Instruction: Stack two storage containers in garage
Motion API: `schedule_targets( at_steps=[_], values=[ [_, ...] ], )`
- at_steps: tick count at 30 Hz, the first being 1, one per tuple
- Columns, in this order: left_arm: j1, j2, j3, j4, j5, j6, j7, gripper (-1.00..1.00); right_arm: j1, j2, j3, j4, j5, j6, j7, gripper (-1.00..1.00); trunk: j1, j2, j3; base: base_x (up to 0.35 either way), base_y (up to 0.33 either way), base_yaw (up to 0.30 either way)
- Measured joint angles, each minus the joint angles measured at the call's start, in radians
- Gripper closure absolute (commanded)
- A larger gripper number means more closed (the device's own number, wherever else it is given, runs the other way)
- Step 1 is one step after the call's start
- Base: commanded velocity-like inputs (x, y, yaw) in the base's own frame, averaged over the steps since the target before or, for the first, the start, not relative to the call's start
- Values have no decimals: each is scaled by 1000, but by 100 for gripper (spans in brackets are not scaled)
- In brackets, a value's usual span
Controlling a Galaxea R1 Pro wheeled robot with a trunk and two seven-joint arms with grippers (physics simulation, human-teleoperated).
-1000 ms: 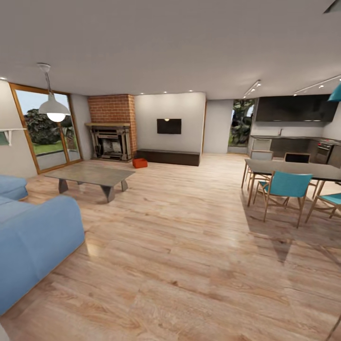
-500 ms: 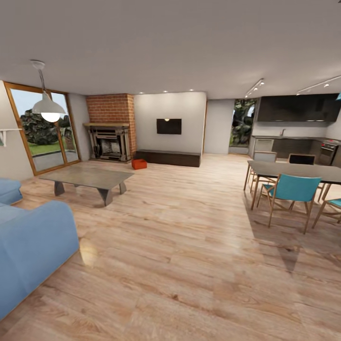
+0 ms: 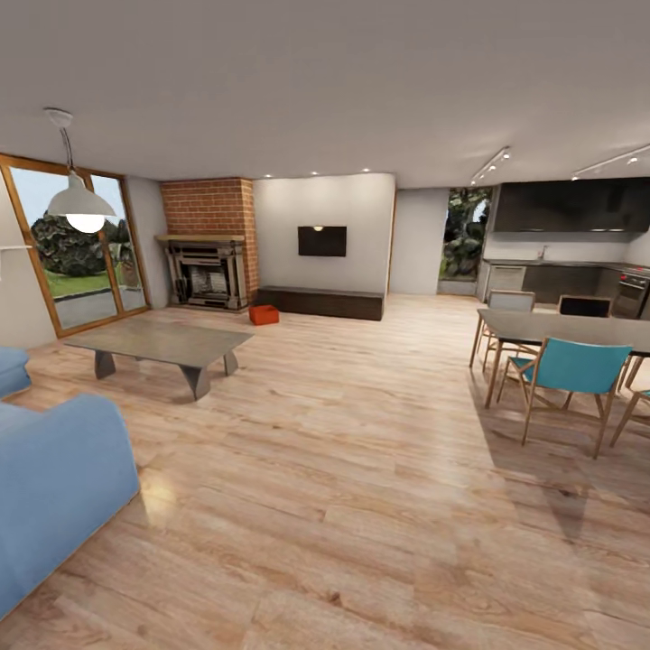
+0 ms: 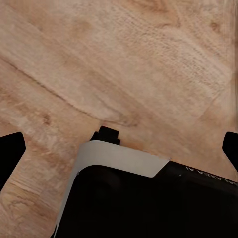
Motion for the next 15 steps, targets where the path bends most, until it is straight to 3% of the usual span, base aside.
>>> schedule_targets(
  at_steps=[15],
  values=[
    [0, 0, 0, 0, 0, 0, 0, -100, 0, 0, 0, 0, 0, 0, 0, -100, 0, 0, 0, 323, 0, 0]
  ],
)
